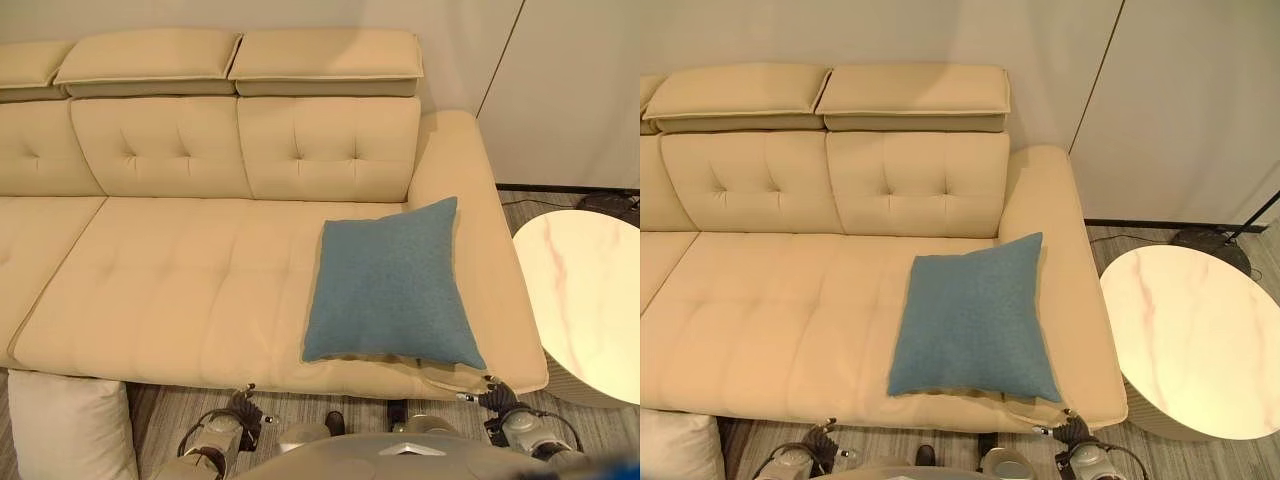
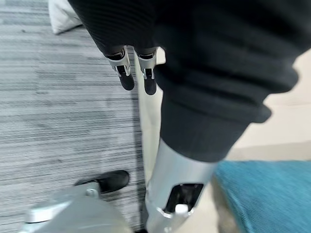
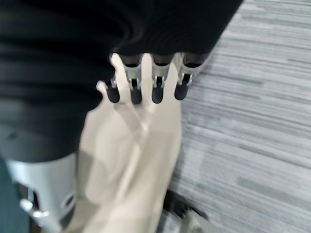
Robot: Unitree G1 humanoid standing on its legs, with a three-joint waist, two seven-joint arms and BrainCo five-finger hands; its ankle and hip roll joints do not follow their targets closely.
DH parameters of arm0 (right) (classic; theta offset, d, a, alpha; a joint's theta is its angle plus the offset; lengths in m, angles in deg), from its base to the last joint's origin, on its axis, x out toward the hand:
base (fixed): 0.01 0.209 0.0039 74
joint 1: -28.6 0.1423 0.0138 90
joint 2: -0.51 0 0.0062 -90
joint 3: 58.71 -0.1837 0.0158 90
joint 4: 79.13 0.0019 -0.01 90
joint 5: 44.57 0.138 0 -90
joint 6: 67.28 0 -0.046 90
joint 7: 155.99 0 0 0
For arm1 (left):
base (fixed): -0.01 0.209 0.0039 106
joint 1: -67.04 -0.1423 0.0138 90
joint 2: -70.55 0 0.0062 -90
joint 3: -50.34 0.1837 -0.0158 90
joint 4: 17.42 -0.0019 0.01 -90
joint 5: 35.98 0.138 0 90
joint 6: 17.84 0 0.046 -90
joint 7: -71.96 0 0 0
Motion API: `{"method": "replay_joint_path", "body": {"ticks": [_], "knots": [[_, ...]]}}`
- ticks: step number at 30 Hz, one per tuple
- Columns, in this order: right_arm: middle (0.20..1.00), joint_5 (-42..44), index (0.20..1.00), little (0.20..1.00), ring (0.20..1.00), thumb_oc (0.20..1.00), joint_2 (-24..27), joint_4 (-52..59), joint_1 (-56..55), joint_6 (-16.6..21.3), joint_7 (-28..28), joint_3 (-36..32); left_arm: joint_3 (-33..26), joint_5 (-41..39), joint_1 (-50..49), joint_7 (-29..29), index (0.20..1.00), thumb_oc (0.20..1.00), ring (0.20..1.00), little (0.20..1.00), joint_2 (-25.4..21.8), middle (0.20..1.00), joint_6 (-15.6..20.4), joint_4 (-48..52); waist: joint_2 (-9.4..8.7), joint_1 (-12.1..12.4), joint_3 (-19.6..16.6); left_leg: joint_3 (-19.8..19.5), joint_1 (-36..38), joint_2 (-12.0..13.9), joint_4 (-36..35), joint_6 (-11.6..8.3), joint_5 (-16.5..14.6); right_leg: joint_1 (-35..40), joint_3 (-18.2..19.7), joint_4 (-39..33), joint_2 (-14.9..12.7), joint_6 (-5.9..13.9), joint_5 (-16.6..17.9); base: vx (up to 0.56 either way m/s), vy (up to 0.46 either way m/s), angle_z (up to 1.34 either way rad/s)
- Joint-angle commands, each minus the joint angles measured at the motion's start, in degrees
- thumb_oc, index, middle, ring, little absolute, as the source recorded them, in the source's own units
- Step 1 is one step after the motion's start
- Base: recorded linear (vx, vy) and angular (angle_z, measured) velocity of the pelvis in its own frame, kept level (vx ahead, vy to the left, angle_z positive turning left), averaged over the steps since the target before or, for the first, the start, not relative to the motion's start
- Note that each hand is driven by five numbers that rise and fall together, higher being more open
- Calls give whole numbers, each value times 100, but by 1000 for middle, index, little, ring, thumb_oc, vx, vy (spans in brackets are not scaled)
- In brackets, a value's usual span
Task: Pick up all the scattered cushions and arrange them neatly on the sofa.
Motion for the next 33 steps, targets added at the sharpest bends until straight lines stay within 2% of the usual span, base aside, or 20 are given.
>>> {"method": "replay_joint_path", "body": {"ticks": [1,6,10,11,12,13,15,19,20,23,24,26,28,29,30,31,33], "knots": [[1000,160,1000,1000,1000,1000,15,-86,44,137,-77,18,-51,-56,163,91,1000,1000,1000,1000,-68,1000,95,-119,-230,-17,-111,135,-251,-210,-79,-64,-89,104,256,105,-355,726,-218,51,-19,12],[1000,-10,1000,1000,1000,1000,138,-85,-70,190,-273,-53,-116,-89,151,185,1000,1000,1000,1000,-108,1000,134,-39,-284,15,-183,120,-181,-180,-129,-88,-107,226,242,43,-332,733,-276,21,6,7],[1000,96,1000,1000,1000,1000,425,258,45,295,-395,-249,-241,-239,219,256,1000,1000,1000,1000,-249,1000,217,35,-317,19,-232,119,-166,-198,-129,-74,-155,237,257,43,-352,763,-259,26,66,-8],[1000,2183,1000,1000,1000,1000,-1214,178,-87,666,-1008,-1346,28,-400,453,959,1000,1000,1000,1000,116,1000,191,35,-161,-161,-311,148,-117,-233,-129,-50,-201,249,292,43,-376,776,-241,66,154,-2],[1000,2725,1000,1000,1000,1000,-129,-453,-69,548,-564,-1858,-206,-503,266,733,1000,1000,1000,1000,171,1000,222,-140,-178,-137,-314,151,-109,-215,-129,-65,-218,269,276,43,-355,780,-264,51,138,-9],[1000,2904,1000,1000,1000,1000,-136,-432,-129,654,-322,-1922,-142,-469,318,710,1000,1000,1000,1000,219,1000,311,-56,-198,-119,-297,133,-123,-217,-129,-70,-216,258,251,43,-359,777,-251,-53,24,-11],[1000,3082,1000,1000,1000,1000,-94,-488,-147,612,-482,-1992,52,-499,427,739,1000,1000,1000,1000,302,1000,355,108,-250,-38,-268,61,-171,-219,-129,-67,-216,206,177,74,-371,797,-240,-42,17,11],[1000,2753,1000,1000,1000,1000,252,-685,-277,452,-638,-2073,358,-265,577,673,1000,1000,1000,1000,378,1000,328,162,-252,88,-276,-50,-238,-235,-129,-80,-206,143,72,85,-371,851,-209,-25,45,21],[1000,2519,1000,1000,1000,1000,517,-844,-306,397,-843,-2074,756,-2,764,601,1000,1000,1000,1000,469,1000,329,202,-266,198,-280,-162,-290,-243,-129,-89,-183,111,-2,92,-370,869,-192,-47,43,36],[1000,2404,1000,1000,1000,1000,601,-891,-270,361,-867,-1930,974,123,879,681,1000,1000,1000,1000,505,1000,345,242,-285,251,-272,-217,-313,-243,-129,-96,-170,91,-40,96,-372,857,-190,-6,-11,41],[1000,2462,1000,1000,1000,1000,443,-702,-262,508,-883,-1769,878,-5,916,875,1000,1000,1000,1000,439,1000,408,273,-280,232,-243,-200,-295,-234,-129,-106,-155,93,-34,96,-380,829,-194,58,-51,8],[1000,2619,1000,1000,1000,1000,181,-420,-313,654,-881,-1732,589,-463,795,902,1000,1000,1000,1000,427,1000,454,264,-281,113,-242,-121,-224,-228,-129,-109,-179,153,24,68,-383,798,-221,79,-38,-3],[1000,2646,1000,1000,1000,1000,127,-358,-340,663,-869,-1762,517,-587,737,890,1000,1000,1000,1000,430,1000,458,266,-279,76,-243,-96,-196,-226,-129,-108,-196,177,35,62,-381,794,-230,49,-22,-26],[1000,1398,1000,1000,1000,1000,1745,184,-70,391,-234,-1204,366,-597,586,664,1000,1000,1000,1000,220,1000,487,276,-392,69,-269,-70,-159,-201,-129,-133,-193,240,18,43,-384,777,-244,33,-56,-25],[1000,608,1000,1000,1000,1000,1703,941,95,667,-596,-696,344,-558,552,534,1000,1000,1000,1000,169,1000,505,440,-418,103,-244,-88,-160,-198,-129,-133,-195,243,15,43,-380,779,-258,43,-66,-19],[1000,497,1000,1000,1000,1000,2136,2205,-149,428,-640,-1184,246,-559,350,446,1000,1000,1000,1000,101,1000,359,828,-422,58,-234,-53,-159,-188,-129,-135,-195,250,12,43,-389,792,-256,27,-33,-8],[1000,34,1000,1000,1000,1000,2126,3631,-313,397,-729,-1342,61,-483,286,493,1000,1000,1000,1000,116,1000,319,914,-395,-4,-237,-7,-139,-176,-129,-120,-217,257,49,43,-385,795,-269,42,4,4]]}}
